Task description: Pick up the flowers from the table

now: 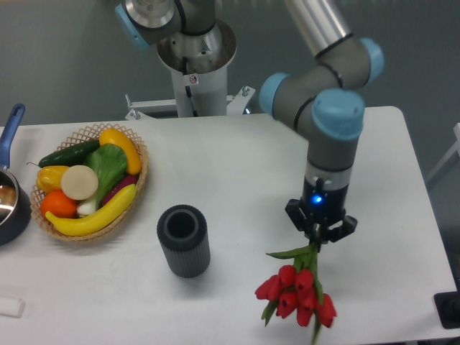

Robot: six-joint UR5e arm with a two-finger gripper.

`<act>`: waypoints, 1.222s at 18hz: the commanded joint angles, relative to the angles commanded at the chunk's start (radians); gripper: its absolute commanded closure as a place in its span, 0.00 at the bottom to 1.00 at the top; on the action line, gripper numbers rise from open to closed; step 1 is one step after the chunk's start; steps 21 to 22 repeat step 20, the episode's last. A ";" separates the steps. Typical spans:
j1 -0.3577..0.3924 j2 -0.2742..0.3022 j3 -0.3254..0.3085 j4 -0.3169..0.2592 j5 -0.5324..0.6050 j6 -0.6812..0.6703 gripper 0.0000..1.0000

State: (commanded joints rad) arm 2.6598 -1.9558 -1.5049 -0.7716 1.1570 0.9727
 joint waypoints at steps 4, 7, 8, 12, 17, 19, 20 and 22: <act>0.028 0.020 0.005 0.020 -0.166 -0.002 0.97; 0.060 0.034 -0.001 0.020 -0.296 -0.005 0.97; 0.071 0.040 -0.004 0.020 -0.315 -0.003 0.97; 0.078 0.040 0.005 0.020 -0.368 -0.002 0.96; 0.086 0.040 -0.001 0.020 -0.410 -0.002 0.96; 0.092 0.041 0.000 0.020 -0.411 -0.002 0.96; 0.092 0.041 0.000 0.020 -0.411 -0.002 0.96; 0.092 0.041 0.000 0.020 -0.411 -0.002 0.96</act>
